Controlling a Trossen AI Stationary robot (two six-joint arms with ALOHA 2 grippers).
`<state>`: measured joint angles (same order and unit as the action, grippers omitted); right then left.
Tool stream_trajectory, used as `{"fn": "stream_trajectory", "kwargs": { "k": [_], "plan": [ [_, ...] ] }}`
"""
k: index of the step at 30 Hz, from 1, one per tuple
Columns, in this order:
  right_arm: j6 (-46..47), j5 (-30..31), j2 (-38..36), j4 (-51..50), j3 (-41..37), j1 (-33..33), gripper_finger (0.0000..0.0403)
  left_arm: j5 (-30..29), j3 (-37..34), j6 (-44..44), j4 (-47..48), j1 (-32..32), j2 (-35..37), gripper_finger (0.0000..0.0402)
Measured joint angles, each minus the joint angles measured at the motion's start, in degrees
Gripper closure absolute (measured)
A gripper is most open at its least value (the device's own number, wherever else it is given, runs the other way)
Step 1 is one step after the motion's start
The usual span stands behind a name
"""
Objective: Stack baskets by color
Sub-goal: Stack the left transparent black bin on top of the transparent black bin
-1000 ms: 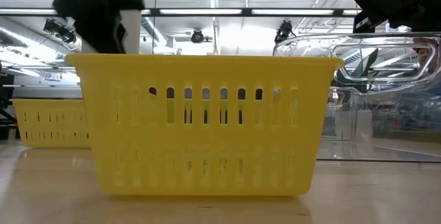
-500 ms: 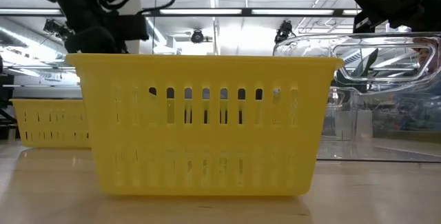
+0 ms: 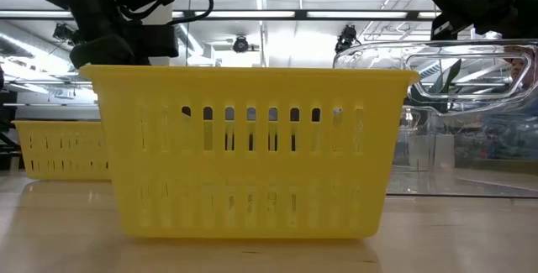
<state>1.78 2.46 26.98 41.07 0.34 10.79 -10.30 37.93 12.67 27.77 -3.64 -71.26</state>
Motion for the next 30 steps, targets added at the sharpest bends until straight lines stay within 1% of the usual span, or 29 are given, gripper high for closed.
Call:
{"fn": "stream_trajectory", "kwargs": {
  "k": [2, 4, 16, 23, 30],
  "plan": [
    [0.00, 0.00, 0.01, 0.00, 0.00, 0.00, 0.0386, 0.38, 0.00, -0.04, 0.19, 0.00, 0.00, 0.0382],
    [0.00, 0.00, 0.00, 0.01, -0.01, 0.00, 0.0386, 0.33, 0.01, 0.13, 0.47, 0.00, 0.01, 0.0392],
    [0.00, 0.00, 0.00, 0.01, 0.00, 0.00, 0.0386, 0.40, 0.94, 0.60, 2.01, -1.21, 0.11, 0.0396],
    [0.00, 0.00, 0.00, 0.01, 0.02, 0.00, 0.0386, -2.70, 4.57, 1.32, 7.19, -3.01, 0.11, 0.0396],
    [0.00, 0.00, 0.02, 0.01, -0.01, 0.00, 0.0386, -7.78, 8.02, 3.15, 11.98, -5.79, 0.11, 0.0396]
  ]
}}
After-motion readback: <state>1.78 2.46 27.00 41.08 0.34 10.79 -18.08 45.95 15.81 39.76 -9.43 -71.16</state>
